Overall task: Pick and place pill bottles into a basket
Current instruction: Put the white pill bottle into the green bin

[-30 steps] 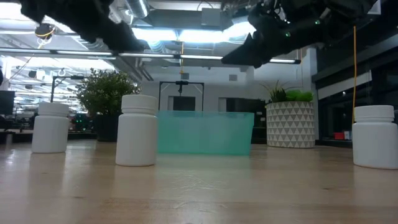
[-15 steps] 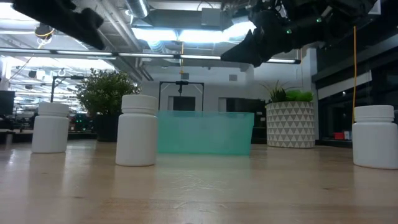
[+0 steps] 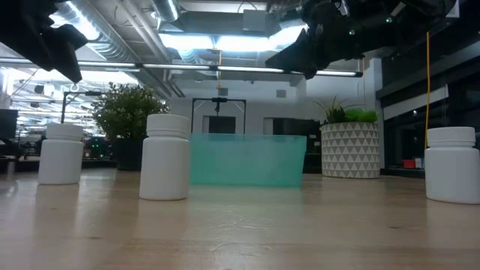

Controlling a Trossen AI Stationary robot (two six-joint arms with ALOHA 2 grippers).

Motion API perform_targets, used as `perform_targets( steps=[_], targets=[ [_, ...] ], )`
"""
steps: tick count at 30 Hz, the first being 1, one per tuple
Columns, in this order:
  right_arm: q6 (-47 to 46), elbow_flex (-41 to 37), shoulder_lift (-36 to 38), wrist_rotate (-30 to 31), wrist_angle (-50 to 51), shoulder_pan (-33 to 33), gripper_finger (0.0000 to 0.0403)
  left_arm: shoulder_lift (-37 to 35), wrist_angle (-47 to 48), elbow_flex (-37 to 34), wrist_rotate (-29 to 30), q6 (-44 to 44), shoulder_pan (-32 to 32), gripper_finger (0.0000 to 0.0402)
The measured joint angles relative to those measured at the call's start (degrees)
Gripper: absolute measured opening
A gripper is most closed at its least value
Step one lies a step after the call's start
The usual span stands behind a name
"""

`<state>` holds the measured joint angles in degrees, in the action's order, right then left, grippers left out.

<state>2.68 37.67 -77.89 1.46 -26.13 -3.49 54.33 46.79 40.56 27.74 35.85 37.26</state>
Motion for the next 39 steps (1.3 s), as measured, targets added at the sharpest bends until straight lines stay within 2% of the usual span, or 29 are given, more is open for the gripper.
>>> perform_targets(
  steps=[7,13,20,39],
  targets=[
    [-0.9,0.0,-0.3,0.4,0.8,3.7,0.0005,0.0,0.1,0.0,1.3,4.5,0.1,0.0242],
    [-0.9,0.0,-0.3,7.5,0.6,5.8,0.0005,0.7,-2.4,-3.8,1.3,9.9,0.1,0.0242],
    [-0.8,0.0,-0.3,7.6,0.1,6.2,0.0005,2.6,-7.9,-7.1,1.1,10.1,0.1,0.0242],
    [0.6,0.0,-0.3,7.6,-3.1,6.2,0.0005,12.1,-9.6,-7.1,1.2,11.3,-1.1,0.0249]
  ],
)
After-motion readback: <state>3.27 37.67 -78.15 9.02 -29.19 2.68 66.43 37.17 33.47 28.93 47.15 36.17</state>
